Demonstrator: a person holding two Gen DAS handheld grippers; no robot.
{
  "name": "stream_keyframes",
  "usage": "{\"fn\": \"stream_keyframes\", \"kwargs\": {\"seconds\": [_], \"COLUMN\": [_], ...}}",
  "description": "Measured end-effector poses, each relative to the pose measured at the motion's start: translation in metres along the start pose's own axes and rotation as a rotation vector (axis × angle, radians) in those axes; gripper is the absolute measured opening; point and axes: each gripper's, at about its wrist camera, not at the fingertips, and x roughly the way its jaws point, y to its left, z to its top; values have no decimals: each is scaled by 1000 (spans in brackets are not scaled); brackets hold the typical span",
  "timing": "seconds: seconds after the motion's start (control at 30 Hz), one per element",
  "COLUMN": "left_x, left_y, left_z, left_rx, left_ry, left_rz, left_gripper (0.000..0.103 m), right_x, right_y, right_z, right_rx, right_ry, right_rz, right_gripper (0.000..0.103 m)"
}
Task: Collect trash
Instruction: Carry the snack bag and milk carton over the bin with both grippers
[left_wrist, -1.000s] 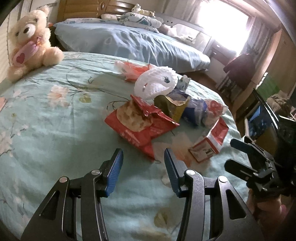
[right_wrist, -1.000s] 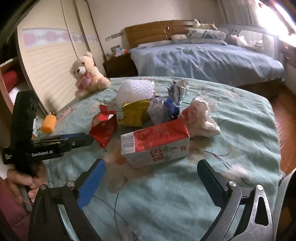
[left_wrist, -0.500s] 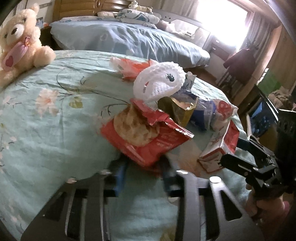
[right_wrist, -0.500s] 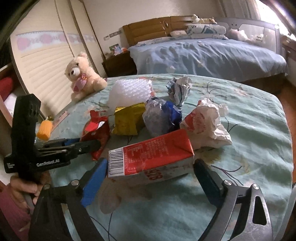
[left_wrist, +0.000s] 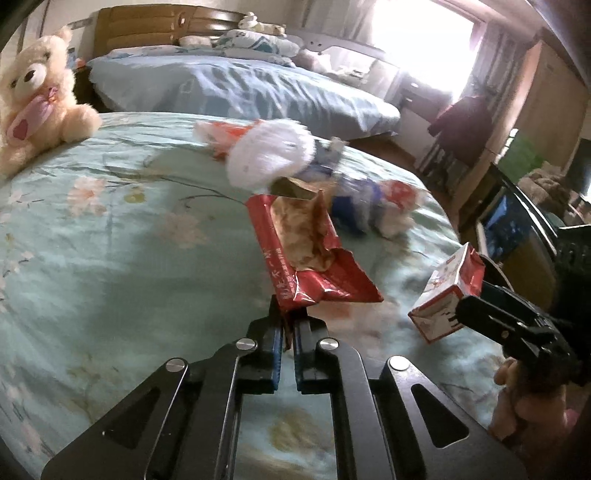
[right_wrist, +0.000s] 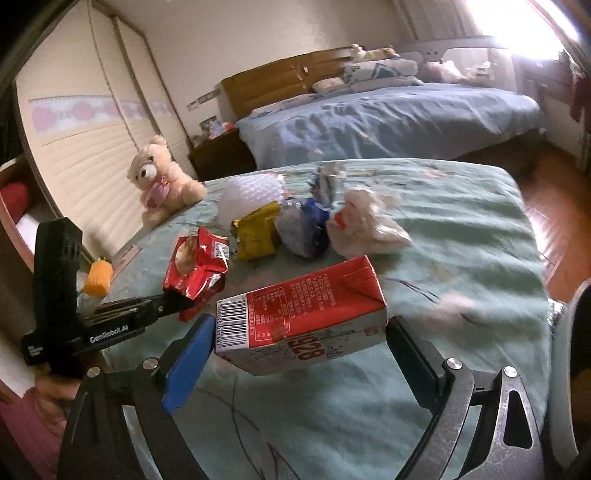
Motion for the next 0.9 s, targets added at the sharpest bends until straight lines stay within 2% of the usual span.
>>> {"fn": "stream_keyframes", "kwargs": {"seconds": [0.43, 0.9], "left_x": [2, 16], "left_y": [-73, -153], "left_z": [-10, -10], "left_rx": [118, 240], "left_ry": [25, 62], "left_rz": [-117, -224], "left_gripper": [4, 4], "right_x": [-66, -118], "right_y": [-50, -107], "right_z": [-27, -57], "right_rx": [165, 349], "right_ry": [-76, -130], "right_rz": [-111, -234], "right_gripper": [93, 93]}}
